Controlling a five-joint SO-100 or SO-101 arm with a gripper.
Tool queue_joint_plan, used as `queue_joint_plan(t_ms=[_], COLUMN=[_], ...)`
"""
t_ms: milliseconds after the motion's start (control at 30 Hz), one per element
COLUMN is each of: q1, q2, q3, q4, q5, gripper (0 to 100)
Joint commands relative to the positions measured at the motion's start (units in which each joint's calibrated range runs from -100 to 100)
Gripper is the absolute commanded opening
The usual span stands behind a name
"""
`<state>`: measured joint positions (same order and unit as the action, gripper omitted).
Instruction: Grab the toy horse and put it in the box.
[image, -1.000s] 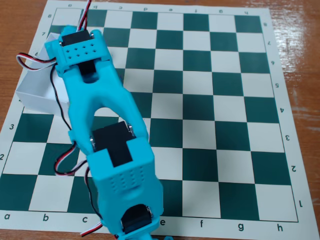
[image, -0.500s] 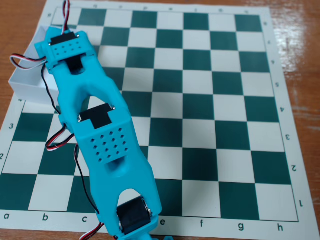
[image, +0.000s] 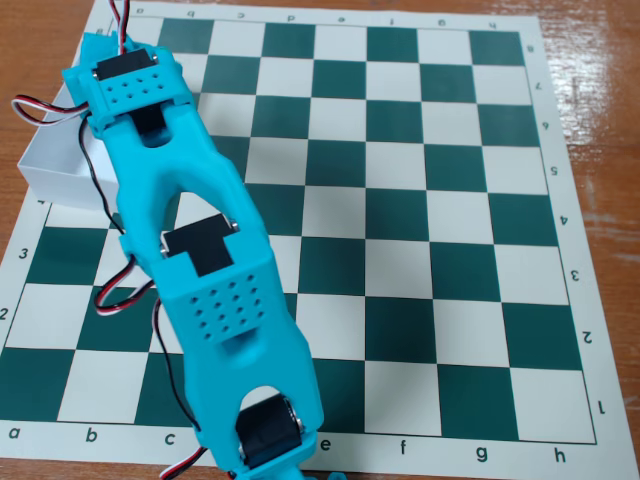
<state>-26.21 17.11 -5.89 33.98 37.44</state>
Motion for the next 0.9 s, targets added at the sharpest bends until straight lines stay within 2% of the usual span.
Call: queue_joint_plan(t_ms=[0,467,500,667,867], q1=[0.7,-1.4,-1.6,-2.0,-2.5], q2=[-2.8,11.0,11.9,15.5,17.0], q3=[-3.2,-6.6,-6.6,-7.3,-8.3], q4=[-3.8,-18.0,-18.9,-21.7,-23.3], q5=[1.3,5.9,6.2,6.4,7.0], gripper=[0,1,2,27,33])
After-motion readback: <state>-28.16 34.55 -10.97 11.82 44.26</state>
